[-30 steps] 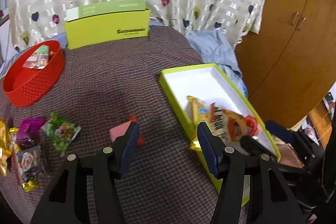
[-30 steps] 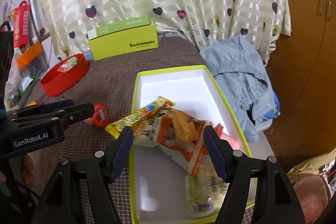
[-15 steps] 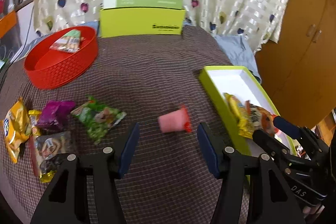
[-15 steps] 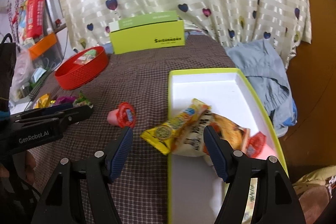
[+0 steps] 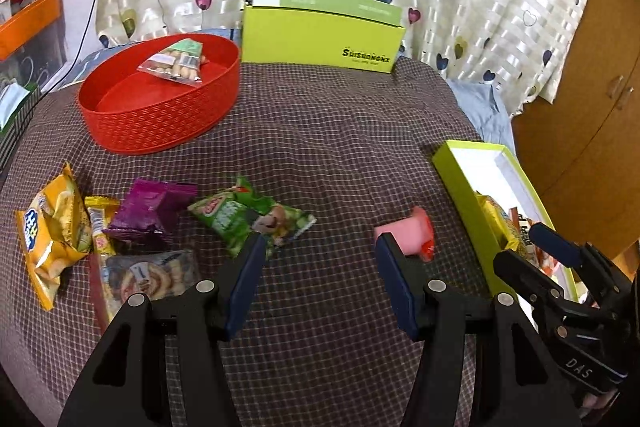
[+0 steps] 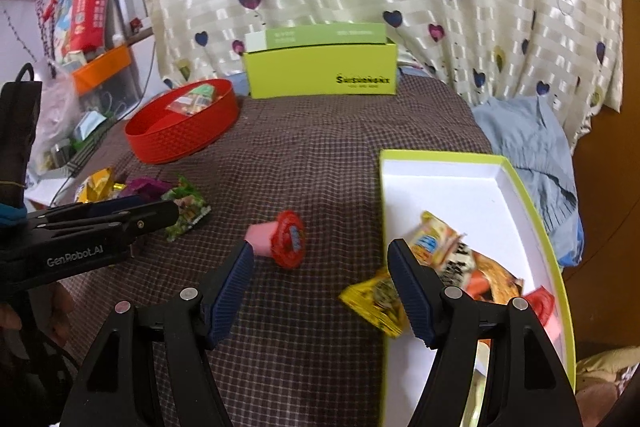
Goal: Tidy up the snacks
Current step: 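Move both tools back toward the remaining snacks and pink jelly cup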
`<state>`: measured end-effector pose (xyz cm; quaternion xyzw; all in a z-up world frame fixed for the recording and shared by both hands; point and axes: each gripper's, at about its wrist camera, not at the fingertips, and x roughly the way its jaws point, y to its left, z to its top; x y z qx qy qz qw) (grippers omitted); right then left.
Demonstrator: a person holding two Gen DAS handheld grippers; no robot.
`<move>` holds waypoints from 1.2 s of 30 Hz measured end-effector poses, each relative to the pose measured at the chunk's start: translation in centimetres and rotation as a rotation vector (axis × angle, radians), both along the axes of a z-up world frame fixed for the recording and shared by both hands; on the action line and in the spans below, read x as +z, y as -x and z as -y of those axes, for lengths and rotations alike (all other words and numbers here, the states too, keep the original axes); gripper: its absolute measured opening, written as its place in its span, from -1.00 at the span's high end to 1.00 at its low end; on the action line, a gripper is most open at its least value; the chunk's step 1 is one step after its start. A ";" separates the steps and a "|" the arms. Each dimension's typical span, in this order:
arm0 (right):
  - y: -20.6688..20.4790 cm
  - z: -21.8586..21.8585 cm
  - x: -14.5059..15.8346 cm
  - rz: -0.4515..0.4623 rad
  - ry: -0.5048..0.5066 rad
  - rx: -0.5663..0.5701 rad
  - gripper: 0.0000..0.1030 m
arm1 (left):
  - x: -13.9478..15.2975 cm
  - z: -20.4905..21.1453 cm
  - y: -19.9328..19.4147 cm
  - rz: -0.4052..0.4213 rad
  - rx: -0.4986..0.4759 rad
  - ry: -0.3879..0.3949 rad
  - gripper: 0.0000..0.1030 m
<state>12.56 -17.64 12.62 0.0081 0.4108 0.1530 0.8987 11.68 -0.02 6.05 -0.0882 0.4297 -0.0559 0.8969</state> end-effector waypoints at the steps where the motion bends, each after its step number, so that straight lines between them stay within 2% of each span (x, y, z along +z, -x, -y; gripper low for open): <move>1: -0.1 -0.3 0.0 -0.001 0.000 0.006 -0.35 | 0.0 -0.3 0.0 -0.001 0.006 -0.001 -0.13; 10: -1.5 -3.1 -0.5 -0.016 0.008 0.068 -0.35 | -0.3 -3.8 0.2 -0.006 0.077 0.007 -0.13; 17: -2.9 -4.7 -2.1 -0.060 0.031 0.088 -0.35 | -0.9 -5.7 -0.1 -0.014 0.111 0.024 -0.13; 22: -3.5 -5.6 -3.1 -0.083 0.044 0.108 -0.35 | -1.3 -6.3 -0.9 -0.034 0.099 0.062 -0.13; 36: -4.8 -6.3 -4.8 -0.120 0.068 0.099 -0.35 | -2.4 -5.5 -3.1 -0.069 0.073 0.108 -0.13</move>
